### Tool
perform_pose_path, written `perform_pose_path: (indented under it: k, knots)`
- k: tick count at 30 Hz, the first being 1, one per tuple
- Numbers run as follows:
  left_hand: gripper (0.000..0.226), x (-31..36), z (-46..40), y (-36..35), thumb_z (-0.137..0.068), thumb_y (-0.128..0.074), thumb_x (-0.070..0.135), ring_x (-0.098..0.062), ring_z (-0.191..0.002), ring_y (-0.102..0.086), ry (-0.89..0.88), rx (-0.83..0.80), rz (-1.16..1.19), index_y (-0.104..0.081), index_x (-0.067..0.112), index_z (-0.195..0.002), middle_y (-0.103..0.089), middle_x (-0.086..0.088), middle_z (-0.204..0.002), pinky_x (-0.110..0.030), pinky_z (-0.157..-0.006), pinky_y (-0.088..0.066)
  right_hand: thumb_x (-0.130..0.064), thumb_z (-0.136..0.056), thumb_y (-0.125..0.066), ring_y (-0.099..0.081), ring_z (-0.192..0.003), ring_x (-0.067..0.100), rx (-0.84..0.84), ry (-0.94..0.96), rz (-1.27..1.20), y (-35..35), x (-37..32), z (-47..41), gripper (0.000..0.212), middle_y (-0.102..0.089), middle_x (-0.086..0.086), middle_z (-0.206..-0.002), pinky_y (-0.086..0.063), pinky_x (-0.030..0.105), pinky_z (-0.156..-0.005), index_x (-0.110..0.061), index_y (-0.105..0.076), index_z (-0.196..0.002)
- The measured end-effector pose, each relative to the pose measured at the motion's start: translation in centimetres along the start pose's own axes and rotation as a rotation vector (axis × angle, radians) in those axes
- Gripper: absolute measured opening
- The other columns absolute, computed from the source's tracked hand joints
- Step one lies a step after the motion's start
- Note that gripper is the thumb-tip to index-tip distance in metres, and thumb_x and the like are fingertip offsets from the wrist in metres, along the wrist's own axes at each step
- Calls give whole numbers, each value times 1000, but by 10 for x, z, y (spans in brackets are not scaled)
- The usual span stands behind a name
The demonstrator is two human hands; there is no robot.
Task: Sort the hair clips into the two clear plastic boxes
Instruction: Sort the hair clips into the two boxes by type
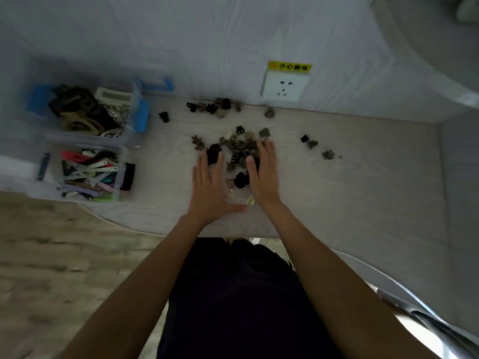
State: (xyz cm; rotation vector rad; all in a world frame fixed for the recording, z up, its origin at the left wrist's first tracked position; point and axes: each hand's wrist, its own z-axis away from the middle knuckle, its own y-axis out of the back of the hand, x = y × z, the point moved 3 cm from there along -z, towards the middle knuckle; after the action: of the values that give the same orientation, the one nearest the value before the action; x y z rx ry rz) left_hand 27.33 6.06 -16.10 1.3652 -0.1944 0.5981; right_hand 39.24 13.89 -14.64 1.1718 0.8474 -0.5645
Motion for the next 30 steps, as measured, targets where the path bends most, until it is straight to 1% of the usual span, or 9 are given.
perform_pose_path:
  k: [4,6,9,11,14,17,20,25,30]
  knots:
    - [129,5,-1,-6,-51,-58,82,-34,-144,5,20,51,-9,4,22,-148,3,-21,-155,-52,-114,-4,-35,-98,-34,-19,-142,24,113,149,139,44,8,-7,43,-31,8,-150,-16,45,-117,-13,-45,-133]
    - [121,5,-7,-5,-55,-52,82,-31,-144,4,-7,80,7,-2,22,-148,1,-19,-156,-52,-114,-4,-42,-93,-29,-22,-141,27,222,88,264,78,33,-17,51,-36,7,-148,-12,46,-117,-14,-47,-132]
    - [115,6,-13,2,-58,-50,82,-30,-144,-2,-17,85,33,-5,24,-148,-5,-17,-156,-50,-115,-5,-48,-90,-25,-13,-144,28,273,-115,350,109,72,-25,59,-28,4,-153,-5,47,-118,-18,-39,-138]
    - [101,6,-14,11,-66,-50,75,-30,-139,-18,-21,149,82,-18,21,-146,-20,-16,-151,-49,-113,-19,-42,-94,-32,-6,-145,29,214,-179,290,108,83,-28,55,-20,6,-155,-7,48,-118,-15,-32,-142]
    - [69,-3,-15,28,-84,-50,53,-27,-121,-36,-46,372,135,-38,12,-137,-41,-18,-135,-46,-101,-38,-32,-99,-37,0,-145,23,87,-121,201,87,71,-38,52,-12,6,-157,-5,41,-120,-14,-23,-146]
    - [63,-21,-27,41,-88,-45,47,-29,-128,-32,23,431,121,-37,11,-139,-36,-18,-142,-40,-107,-27,-32,-100,-34,-1,-145,18,-34,-58,119,59,43,-54,51,-11,4,-158,-3,35,-119,-14,-20,-147]
    - [64,-39,-42,53,-90,-39,48,-31,-138,-21,59,396,91,-31,13,-142,-24,-19,-150,-40,-113,-17,-31,-101,-34,-10,-145,17,-177,38,94,30,12,-59,46,-25,4,-154,-6,35,-119,-14,-31,-143]
    - [65,-54,-71,64,-88,-32,56,-35,-142,-13,52,279,-130,-28,23,-144,-18,-14,-154,-52,-114,-13,-41,-97,-30,-28,-138,26,-87,324,405,15,-20,-77,45,-42,5,-144,-17,50,-115,-19,-45,-134]
    - [62,-70,-108,76,-91,-36,56,-31,-144,-4,136,167,-145,-19,31,-146,-12,-8,-157,-52,-114,-7,-49,-89,-23,-29,-135,28,-122,267,558,0,-31,-108,54,-40,1,-144,-17,51,-112,-26,-43,-134]
